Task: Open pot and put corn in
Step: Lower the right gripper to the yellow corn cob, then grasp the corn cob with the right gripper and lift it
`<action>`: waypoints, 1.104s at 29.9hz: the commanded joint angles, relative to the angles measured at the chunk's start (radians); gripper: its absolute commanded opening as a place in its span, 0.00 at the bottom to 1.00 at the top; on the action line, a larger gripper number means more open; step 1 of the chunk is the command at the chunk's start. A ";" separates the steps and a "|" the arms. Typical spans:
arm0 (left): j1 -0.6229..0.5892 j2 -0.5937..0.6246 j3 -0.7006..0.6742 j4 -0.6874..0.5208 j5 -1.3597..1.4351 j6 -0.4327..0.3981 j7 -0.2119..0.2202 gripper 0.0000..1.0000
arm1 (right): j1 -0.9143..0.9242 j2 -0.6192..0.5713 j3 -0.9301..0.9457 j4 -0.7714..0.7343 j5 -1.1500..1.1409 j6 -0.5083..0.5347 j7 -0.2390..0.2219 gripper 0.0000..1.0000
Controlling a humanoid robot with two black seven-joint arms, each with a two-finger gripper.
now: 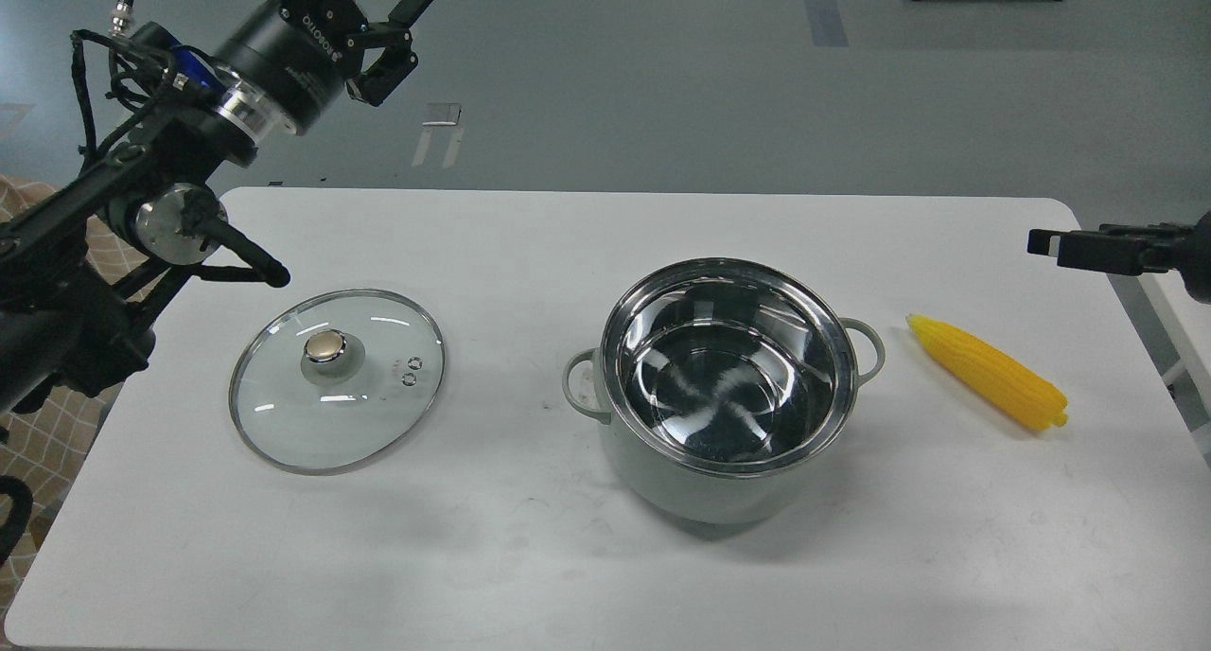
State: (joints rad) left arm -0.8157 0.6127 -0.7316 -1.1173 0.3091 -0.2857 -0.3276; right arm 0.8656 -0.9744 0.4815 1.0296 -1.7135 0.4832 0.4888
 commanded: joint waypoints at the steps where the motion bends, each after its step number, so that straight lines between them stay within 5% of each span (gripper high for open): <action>1: 0.001 -0.005 0.003 -0.001 0.002 0.000 0.001 0.95 | -0.019 -0.001 -0.011 -0.003 -0.086 0.000 0.000 1.00; 11: 0.003 -0.047 0.001 -0.001 0.012 0.004 0.001 0.95 | -0.112 0.040 -0.012 -0.025 -0.271 -0.052 0.000 1.00; 24: 0.012 -0.044 0.001 0.001 0.012 0.002 0.001 0.95 | -0.096 0.256 -0.087 -0.288 -0.340 -0.193 0.000 1.00; 29: 0.012 -0.042 0.001 0.001 0.012 0.002 0.001 0.95 | -0.086 0.315 -0.130 -0.331 -0.342 -0.235 0.000 0.96; 33: 0.013 -0.042 0.001 -0.001 0.012 0.002 0.001 0.95 | -0.082 0.325 -0.158 -0.347 -0.340 -0.241 0.000 0.81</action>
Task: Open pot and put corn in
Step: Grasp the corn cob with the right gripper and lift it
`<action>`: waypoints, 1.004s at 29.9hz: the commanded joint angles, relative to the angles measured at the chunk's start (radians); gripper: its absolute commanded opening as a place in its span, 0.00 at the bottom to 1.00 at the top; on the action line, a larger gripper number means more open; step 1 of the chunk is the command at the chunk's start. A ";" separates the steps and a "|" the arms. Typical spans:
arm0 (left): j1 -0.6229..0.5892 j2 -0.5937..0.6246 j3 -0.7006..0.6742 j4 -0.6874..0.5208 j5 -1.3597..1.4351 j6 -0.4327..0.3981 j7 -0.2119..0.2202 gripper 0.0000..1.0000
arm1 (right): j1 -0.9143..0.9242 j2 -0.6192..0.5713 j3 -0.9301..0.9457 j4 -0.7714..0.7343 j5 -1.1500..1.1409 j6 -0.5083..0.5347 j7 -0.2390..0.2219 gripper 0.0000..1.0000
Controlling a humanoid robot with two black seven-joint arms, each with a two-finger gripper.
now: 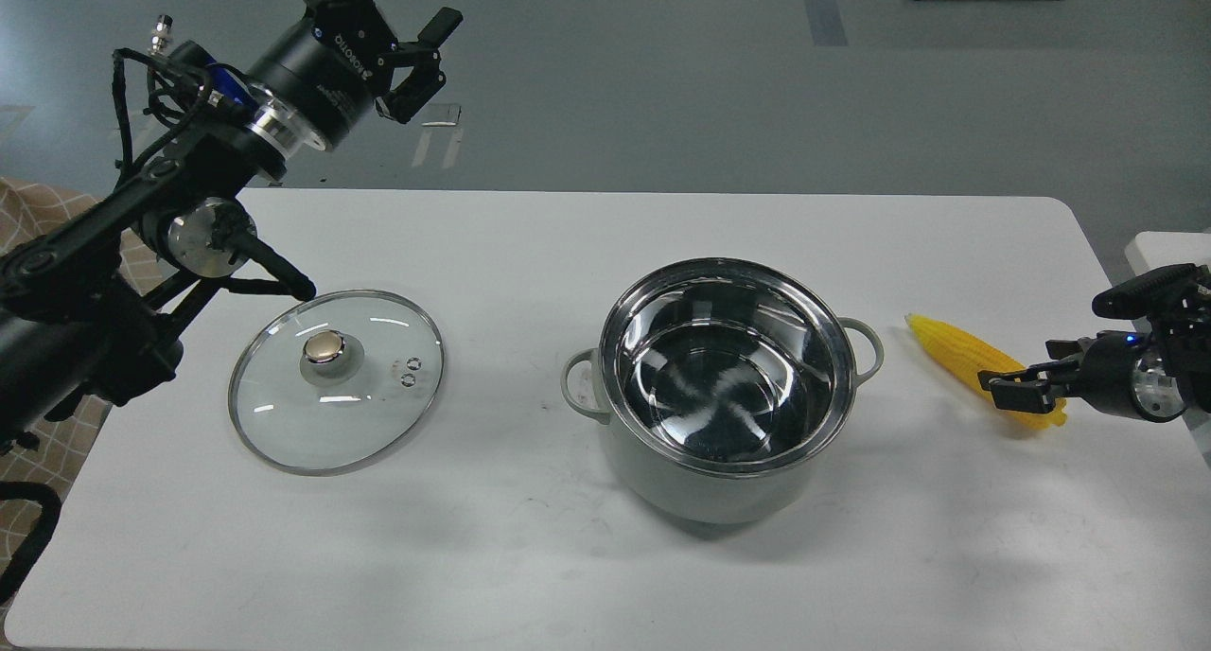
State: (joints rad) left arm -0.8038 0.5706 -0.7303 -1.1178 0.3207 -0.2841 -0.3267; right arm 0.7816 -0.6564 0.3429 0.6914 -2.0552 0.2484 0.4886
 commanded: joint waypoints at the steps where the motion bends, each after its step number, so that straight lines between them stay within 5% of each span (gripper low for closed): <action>1: 0.000 0.002 0.000 -0.001 0.000 0.000 0.000 0.95 | 0.002 0.008 -0.022 -0.010 0.000 -0.006 0.000 0.76; 8: 0.002 0.003 0.000 -0.001 0.000 0.000 0.000 0.95 | 0.004 0.008 -0.057 -0.018 0.000 -0.006 0.000 0.14; 12: 0.002 0.003 0.000 -0.001 0.000 0.000 0.000 0.95 | 0.008 0.005 -0.059 -0.009 0.003 -0.008 0.000 0.00; 24: 0.002 0.000 0.000 -0.001 0.000 0.000 0.000 0.95 | 0.238 -0.164 -0.058 0.289 0.018 0.028 0.000 0.00; 30: 0.002 0.000 0.000 -0.001 0.000 -0.001 0.001 0.95 | 0.369 -0.187 -0.058 0.479 0.024 0.163 0.000 0.00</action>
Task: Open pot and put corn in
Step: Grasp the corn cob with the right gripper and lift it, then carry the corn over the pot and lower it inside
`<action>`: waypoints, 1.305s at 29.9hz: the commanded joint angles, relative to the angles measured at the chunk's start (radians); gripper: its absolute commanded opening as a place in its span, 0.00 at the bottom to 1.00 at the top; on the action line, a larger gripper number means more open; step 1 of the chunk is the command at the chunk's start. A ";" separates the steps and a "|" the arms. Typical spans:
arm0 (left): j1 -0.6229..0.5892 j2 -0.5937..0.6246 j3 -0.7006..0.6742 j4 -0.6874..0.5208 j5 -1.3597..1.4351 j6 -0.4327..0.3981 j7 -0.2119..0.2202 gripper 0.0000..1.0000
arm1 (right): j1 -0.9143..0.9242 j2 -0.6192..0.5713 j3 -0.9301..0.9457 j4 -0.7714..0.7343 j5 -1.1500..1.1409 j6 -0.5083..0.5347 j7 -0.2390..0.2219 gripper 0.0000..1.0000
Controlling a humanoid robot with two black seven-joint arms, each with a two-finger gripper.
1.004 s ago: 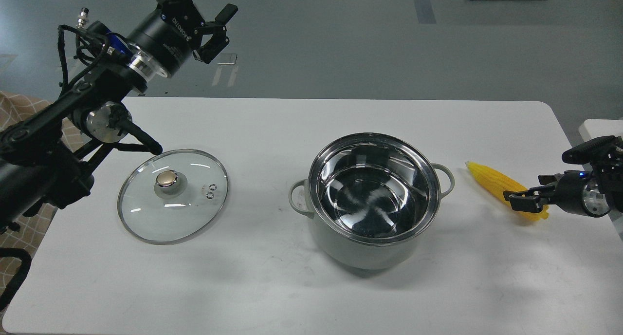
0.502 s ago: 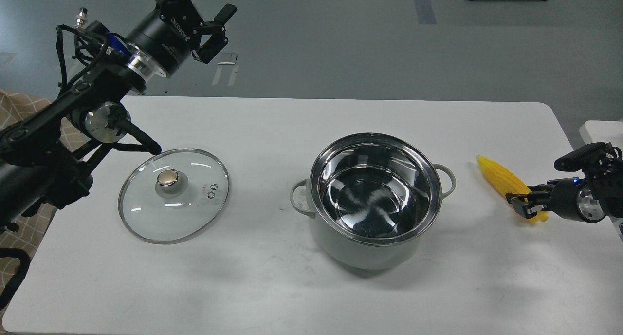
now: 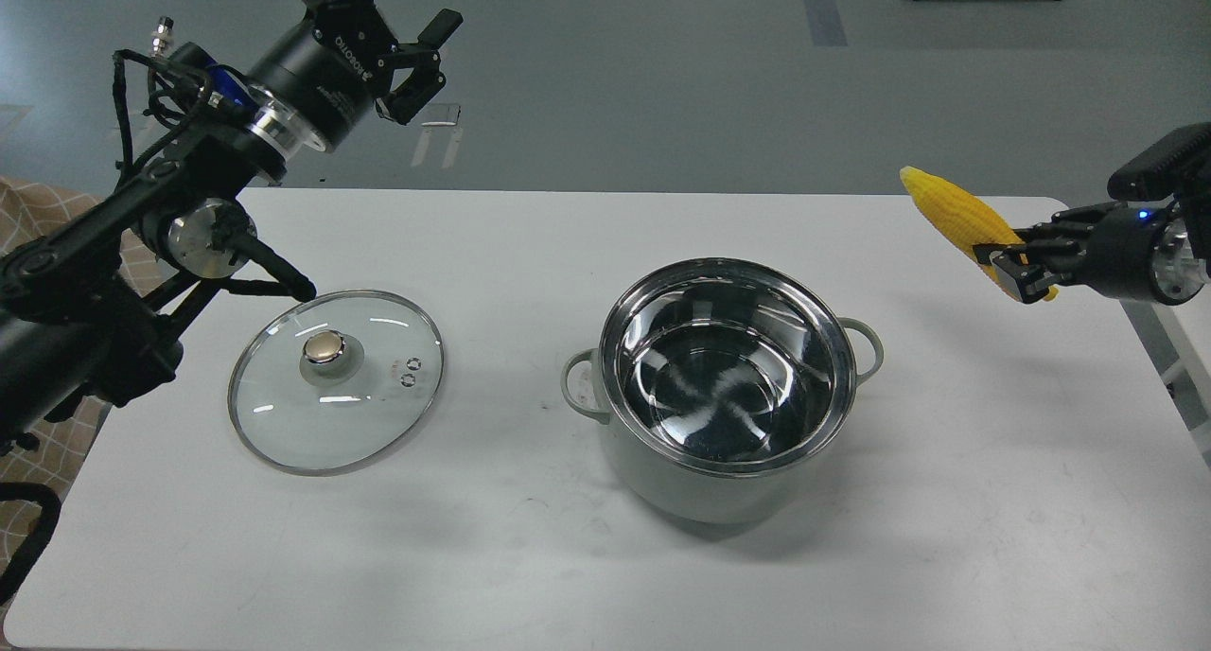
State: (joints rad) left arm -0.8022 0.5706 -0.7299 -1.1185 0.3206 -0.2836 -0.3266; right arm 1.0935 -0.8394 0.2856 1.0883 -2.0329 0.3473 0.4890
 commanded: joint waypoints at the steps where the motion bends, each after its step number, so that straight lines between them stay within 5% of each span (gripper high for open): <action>1: 0.000 0.000 0.001 0.000 0.000 -0.003 0.001 0.95 | 0.081 -0.003 -0.002 0.119 0.003 0.093 0.000 0.00; 10: -0.002 0.005 0.000 0.000 0.000 -0.002 0.008 0.95 | 0.210 0.063 -0.091 0.297 0.097 0.141 0.000 0.00; 24: 0.000 0.012 -0.002 0.000 0.000 -0.002 0.008 0.95 | 0.192 0.213 -0.233 0.283 0.095 0.141 0.000 0.03; 32: 0.000 0.011 -0.002 0.000 0.000 -0.002 0.008 0.95 | 0.178 0.264 -0.261 0.228 0.095 0.141 0.000 0.10; 39: 0.000 0.011 -0.002 0.000 0.000 -0.002 0.008 0.95 | 0.166 0.287 -0.269 0.202 0.095 0.141 0.000 0.27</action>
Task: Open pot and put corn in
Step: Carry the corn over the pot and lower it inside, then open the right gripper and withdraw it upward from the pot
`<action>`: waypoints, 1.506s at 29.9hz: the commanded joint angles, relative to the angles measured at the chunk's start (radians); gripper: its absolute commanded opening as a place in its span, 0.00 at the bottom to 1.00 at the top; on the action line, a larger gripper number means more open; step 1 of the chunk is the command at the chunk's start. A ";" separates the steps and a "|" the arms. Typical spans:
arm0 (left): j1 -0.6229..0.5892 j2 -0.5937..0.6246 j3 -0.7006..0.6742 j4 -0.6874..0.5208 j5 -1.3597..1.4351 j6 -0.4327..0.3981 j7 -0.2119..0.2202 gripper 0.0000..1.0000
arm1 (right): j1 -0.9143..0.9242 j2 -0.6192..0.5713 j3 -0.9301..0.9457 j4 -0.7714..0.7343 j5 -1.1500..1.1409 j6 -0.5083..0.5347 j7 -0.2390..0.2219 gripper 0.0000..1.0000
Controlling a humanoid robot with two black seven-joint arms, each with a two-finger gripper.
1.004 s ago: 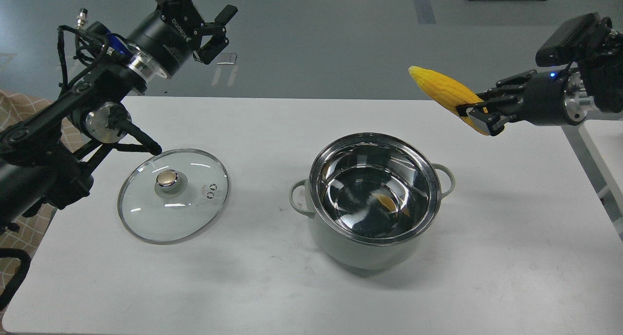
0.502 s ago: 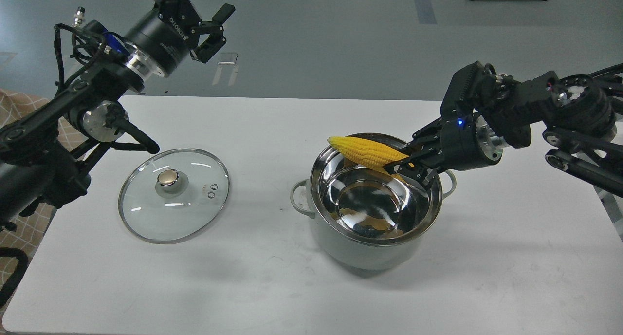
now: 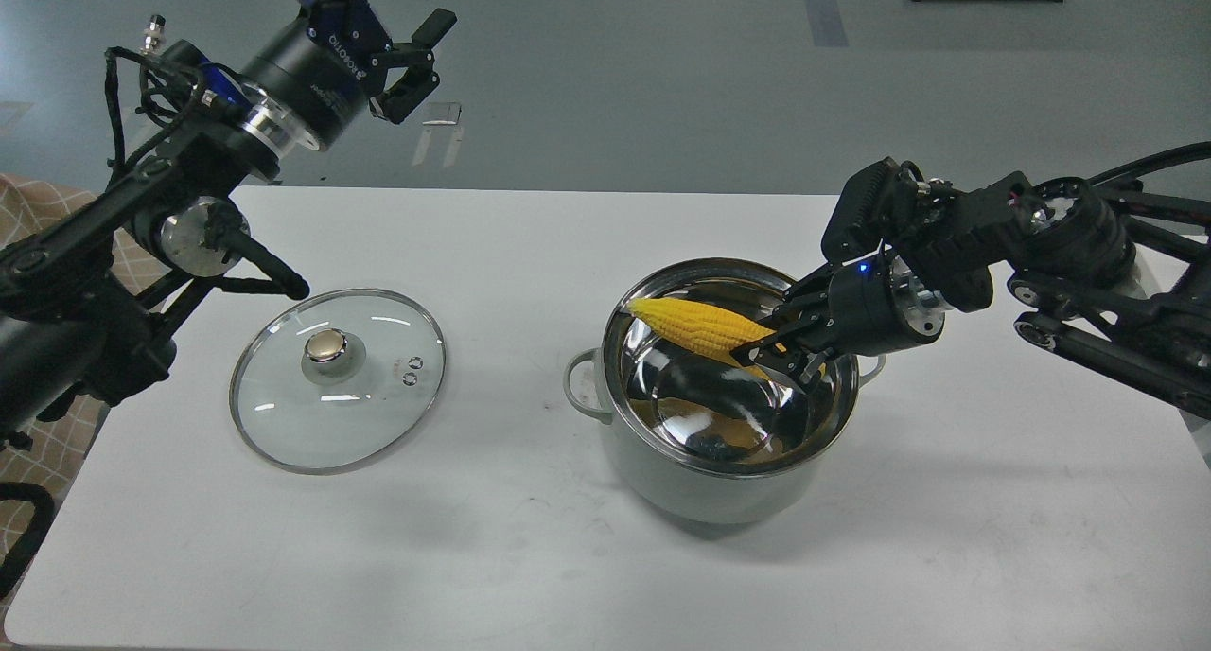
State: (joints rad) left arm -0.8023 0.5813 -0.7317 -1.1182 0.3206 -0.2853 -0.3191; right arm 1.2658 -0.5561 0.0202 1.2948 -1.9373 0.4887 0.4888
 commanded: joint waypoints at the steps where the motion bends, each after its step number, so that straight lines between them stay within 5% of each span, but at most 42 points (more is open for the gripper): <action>1: 0.000 0.000 0.000 0.000 0.000 0.000 0.000 0.95 | -0.008 0.004 -0.003 -0.005 0.000 0.000 0.000 0.30; 17: 0.006 0.000 0.000 0.000 0.000 0.000 0.000 0.95 | -0.020 0.002 0.000 -0.002 0.001 0.000 0.000 0.88; 26: 0.006 0.002 -0.001 0.000 0.000 0.002 0.000 0.95 | 0.004 -0.005 0.069 -0.025 0.086 0.000 0.000 0.90; 32: 0.008 0.000 -0.001 0.003 0.000 0.003 -0.002 0.97 | 0.106 -0.002 0.110 -0.192 0.259 0.000 0.000 0.97; 39: 0.009 -0.028 -0.001 0.031 0.002 0.011 -0.015 0.98 | 0.146 0.016 0.153 -0.466 0.651 -0.002 0.000 1.00; 45: -0.018 -0.029 -0.002 0.069 0.000 0.000 -0.003 0.98 | 0.104 0.016 0.179 -0.580 1.050 -0.134 0.000 1.00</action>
State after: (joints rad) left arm -0.8031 0.5541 -0.7335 -1.0660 0.3217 -0.2823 -0.3261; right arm 1.3946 -0.5404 0.1818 0.7635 -1.0914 0.4173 0.4883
